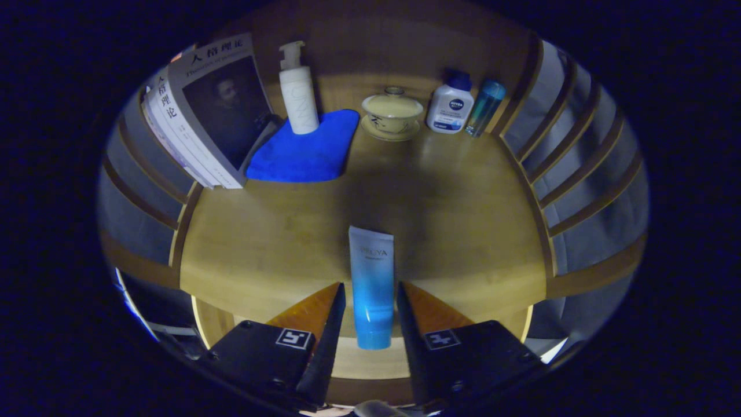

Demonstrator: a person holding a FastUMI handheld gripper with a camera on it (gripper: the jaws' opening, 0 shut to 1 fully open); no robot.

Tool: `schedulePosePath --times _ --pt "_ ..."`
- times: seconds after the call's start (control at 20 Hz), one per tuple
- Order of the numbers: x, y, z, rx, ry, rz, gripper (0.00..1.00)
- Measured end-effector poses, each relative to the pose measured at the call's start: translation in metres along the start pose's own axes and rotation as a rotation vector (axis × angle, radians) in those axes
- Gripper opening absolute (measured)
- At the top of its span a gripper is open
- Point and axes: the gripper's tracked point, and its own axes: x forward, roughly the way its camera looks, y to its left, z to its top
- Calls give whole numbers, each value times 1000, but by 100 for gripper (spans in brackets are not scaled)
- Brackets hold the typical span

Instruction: Pull open the drawer, take out the items inside it, and place them on the countertop above the cabinet.

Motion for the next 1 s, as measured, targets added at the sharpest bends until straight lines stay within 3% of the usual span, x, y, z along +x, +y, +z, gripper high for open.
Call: schedulePosePath --times 0.25,0.65,0.85,1.0 --pt "-8 2 -7 15 -13 11 65" --pt "-20 7 -19 58 -47 58 64" --pt "-39 16 -40 18 -108 98 61" --pt "-59 22 -55 3 -194 126 66"
